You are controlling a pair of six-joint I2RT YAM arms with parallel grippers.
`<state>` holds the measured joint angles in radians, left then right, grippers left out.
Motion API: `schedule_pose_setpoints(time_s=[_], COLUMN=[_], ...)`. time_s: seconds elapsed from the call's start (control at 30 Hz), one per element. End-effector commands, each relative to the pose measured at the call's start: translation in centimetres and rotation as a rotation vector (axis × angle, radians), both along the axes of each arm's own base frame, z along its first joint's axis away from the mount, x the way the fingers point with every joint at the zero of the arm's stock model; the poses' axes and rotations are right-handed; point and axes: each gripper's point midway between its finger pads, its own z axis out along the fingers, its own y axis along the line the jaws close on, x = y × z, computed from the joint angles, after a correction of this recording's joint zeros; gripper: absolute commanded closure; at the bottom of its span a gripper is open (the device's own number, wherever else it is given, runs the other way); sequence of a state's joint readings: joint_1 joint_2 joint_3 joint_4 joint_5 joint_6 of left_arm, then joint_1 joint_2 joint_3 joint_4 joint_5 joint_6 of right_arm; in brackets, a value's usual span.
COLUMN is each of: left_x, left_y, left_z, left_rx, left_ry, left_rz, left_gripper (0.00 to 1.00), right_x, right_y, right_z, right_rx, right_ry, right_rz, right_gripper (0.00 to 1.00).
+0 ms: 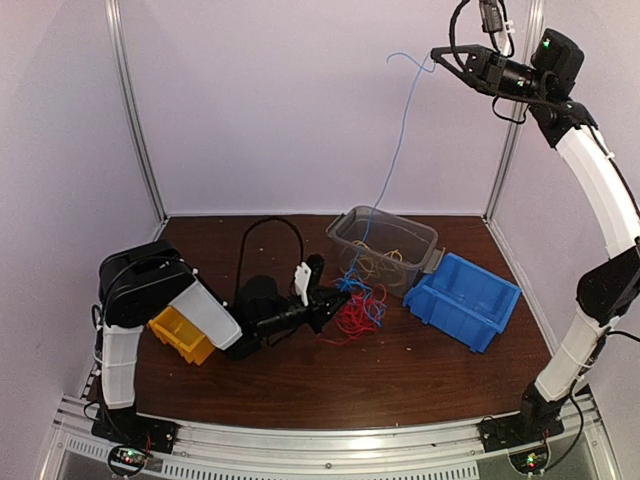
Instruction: Untangle the cables
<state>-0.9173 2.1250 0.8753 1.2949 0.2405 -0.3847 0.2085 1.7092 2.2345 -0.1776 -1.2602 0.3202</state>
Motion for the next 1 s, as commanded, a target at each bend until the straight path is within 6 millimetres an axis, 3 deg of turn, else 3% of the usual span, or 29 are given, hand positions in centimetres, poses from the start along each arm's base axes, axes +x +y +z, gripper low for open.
schedule_pose_setpoints(time_s=[0.0, 0.13, 0.33, 0.43, 0.63, 0.87, 0.97], left_x=[-1.4, -1.9, -2.2, -2.1, -1.7, -2.0, -1.7], left_y=[2.5, 4.0, 5.6, 5.7, 6.2, 7.4, 8.1], left_z=[-6.5, -4.4, -1.4, 0.8, 4.1, 5.5, 5.2], left_rx=[0.181, 0.157, 0.168, 0.156, 0.136, 0.152, 0.191], left_ry=[0.154, 0.132, 0.064, 0.020, -0.005, -0.026, -0.033], left_rz=[0.021, 0.053, 0.097, 0.106, 0.143, 0.178, 0.210], left_gripper=[0.91, 0.80, 0.74, 0.71, 0.64, 0.61, 0.61], right_x=[-0.1, 0.0, -1.4, -1.4, -1.2, -1.3, -1.4], right_y=[-0.4, 1.7, 5.4, 6.2, 5.9, 4.7, 3.5], right_z=[0.2, -3.6, -6.0, -6.8, -7.1, -10.1, -11.3], right_rx=[0.078, 0.052, -0.005, -0.027, -0.052, -0.190, -0.232], right_ry=[-0.068, 0.008, 0.044, 0.041, 0.032, -0.009, 0.005], right_rz=[-0.007, 0.041, 0.096, 0.084, 0.042, -0.076, -0.124], right_gripper=[1.00, 1.00, 1.00, 1.00, 1.00, 1.00, 1.00])
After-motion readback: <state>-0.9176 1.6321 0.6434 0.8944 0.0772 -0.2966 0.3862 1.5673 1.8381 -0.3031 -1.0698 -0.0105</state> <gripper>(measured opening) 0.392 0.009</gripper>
